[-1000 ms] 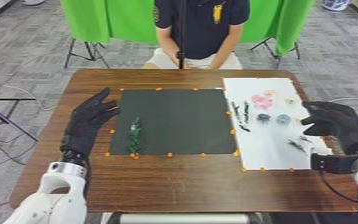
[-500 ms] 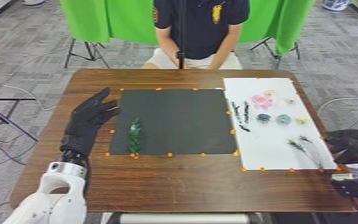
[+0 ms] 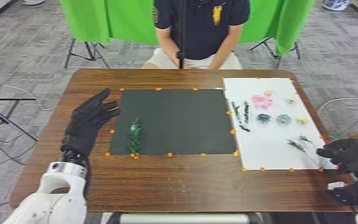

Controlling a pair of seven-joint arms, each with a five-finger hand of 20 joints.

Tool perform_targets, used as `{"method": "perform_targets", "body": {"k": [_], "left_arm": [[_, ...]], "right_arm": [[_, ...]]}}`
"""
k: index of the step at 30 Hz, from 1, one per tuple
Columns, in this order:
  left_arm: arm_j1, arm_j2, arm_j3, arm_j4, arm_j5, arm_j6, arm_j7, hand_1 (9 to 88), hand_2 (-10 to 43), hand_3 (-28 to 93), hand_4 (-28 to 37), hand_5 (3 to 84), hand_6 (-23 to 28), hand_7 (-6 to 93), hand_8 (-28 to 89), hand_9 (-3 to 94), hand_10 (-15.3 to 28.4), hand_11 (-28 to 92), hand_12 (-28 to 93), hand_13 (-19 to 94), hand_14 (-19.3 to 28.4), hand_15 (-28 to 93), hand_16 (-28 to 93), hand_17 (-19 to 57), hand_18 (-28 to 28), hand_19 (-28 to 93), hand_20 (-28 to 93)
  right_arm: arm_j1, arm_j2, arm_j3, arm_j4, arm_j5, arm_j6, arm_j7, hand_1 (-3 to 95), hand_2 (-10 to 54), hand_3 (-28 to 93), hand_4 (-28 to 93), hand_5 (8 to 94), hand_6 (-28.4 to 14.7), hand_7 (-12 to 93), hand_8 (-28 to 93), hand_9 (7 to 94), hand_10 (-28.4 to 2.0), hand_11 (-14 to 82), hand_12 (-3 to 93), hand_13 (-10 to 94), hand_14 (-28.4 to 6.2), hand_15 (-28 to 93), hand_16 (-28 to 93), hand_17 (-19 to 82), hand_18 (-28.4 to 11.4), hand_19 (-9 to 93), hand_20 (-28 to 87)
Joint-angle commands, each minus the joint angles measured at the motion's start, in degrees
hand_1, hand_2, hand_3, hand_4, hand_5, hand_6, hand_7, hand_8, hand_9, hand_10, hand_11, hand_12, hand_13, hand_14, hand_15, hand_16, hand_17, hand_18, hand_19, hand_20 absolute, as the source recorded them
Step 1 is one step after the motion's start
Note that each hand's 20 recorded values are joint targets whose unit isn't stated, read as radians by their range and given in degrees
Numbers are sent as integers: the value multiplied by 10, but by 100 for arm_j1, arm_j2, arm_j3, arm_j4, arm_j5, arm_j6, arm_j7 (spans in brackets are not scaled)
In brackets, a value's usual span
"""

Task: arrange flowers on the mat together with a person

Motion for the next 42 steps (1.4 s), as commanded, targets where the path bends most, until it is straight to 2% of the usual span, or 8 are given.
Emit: {"method": "perform_targets", "body": {"k": [1,18,23,25,27,29,35,42], "left_arm": [[33,-58,-14,-2,4,-27,-79,245,75,781,-259,375,72,114,-94,376,198,268,79,266,264,500,-106,-89,233,459,98],[46,-178,-83,-6,100,-137,-227,245,75,781,-258,374,72,114,-94,376,198,266,79,266,265,500,-106,-90,234,460,97],[51,-194,-99,-6,112,-145,-233,245,75,781,-258,374,72,114,-94,376,198,267,79,267,264,499,-107,-90,234,460,97],[38,-203,-104,4,119,-169,-236,245,75,781,-258,374,72,114,-94,376,198,266,79,266,265,500,-107,-90,234,460,96],[61,-217,-124,-8,133,-168,-239,245,75,781,-258,374,71,114,-94,376,198,266,79,266,265,500,-106,-90,234,460,96],[45,-192,-109,-2,109,-151,-202,245,75,782,-258,374,71,114,-94,376,198,267,79,266,265,500,-106,-90,233,459,96],[25,-118,-81,-2,62,-103,-133,245,75,782,-258,375,72,115,-94,376,197,269,80,266,264,500,-107,-90,233,460,96],[85,-83,-140,-42,52,-57,-120,246,75,782,-257,374,71,115,-94,376,198,268,79,266,264,500,-106,-89,233,459,96]], "right_arm": [[-11,185,-224,-61,-1046,-59,144,295,-31,736,-244,537,-8,193,-135,610,-140,352,155,603,-135,586,107,278,-231,766,165],[625,554,-1122,146,-1881,-614,503,312,-50,711,-233,603,-10,189,-130,653,-139,340,162,641,-132,577,125,292,-238,772,140],[785,701,-1472,343,-2345,-516,614,336,-57,704,-229,644,-1,190,-133,687,-143,324,167,655,-127,574,132,300,-235,780,131],[857,741,-1581,398,-2388,-527,658,440,-76,657,-256,749,7,182,-29,761,-127,308,181,705,-103,557,153,325,-222,810,123],[944,740,-1643,413,-2363,-662,677,475,-80,639,-262,787,10,174,-3,788,-123,304,186,725,-94,552,162,339,-215,824,117],[1015,756,-1722,470,-2472,-613,698,517,-89,626,-273,841,23,166,13,835,-108,310,196,766,-78,551,179,367,-206,854,101],[1130,824,-1741,476,-2637,-163,796,544,-94,616,-281,859,26,164,24,861,-98,311,223,789,-66,562,191,398,-190,878,85],[1405,943,-1589,-83,-2705,161,714,546,-95,629,-282,885,28,155,29,899,-101,310,207,823,-67,553,199,412,-192,893,85]]}}
